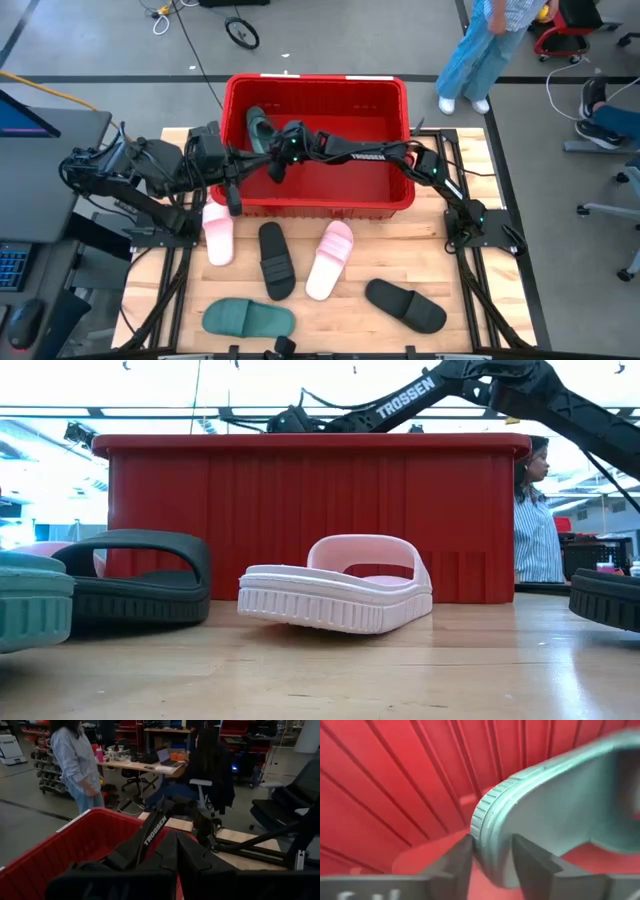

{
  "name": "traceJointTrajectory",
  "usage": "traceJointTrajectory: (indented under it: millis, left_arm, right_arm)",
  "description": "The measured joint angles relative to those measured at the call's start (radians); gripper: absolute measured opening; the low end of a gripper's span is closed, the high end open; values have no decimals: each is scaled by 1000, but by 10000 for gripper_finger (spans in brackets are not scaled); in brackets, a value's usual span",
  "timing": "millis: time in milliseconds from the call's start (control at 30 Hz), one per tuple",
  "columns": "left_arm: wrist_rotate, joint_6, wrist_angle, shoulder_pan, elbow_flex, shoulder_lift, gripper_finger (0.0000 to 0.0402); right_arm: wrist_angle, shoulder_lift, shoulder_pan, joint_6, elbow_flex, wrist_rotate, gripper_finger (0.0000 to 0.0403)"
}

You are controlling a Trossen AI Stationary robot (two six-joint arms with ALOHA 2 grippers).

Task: Pick and place slides into bin
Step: Put the right green slipper into the red bin

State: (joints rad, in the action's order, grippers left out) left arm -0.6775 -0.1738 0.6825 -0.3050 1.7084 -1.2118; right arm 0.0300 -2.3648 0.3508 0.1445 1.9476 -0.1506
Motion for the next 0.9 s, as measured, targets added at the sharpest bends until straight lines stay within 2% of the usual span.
traceJointTrajectory:
  millis: [100,267,367,467,533,667,800,900]
  left_arm:
    - [0,-1,2,0,0,0,11]
    - [0,-1,2,0,0,0,22]
    - [0,-1,4,0,0,0,13]
    - [0,-6,7,0,0,0,5]
    - [0,-7,13,0,0,0,5]
    - [0,-31,22,7,0,0,18]
    - [-1,-32,64,12,0,0,22]
    - [0,45,62,24,0,0,16]
  right_arm:
    - [-4,31,-1,-27,0,0,198]
    - [-17,81,-17,-46,1,-102,246]
    - [47,105,-40,-60,0,-46,252]
    - [124,142,-51,-92,0,64,245]
    - [184,180,-48,-94,0,102,235]
    - [326,285,-48,-92,0,98,205]
    - [519,437,-76,-23,0,61,165]
    - [677,553,-122,-6,0,7,128]
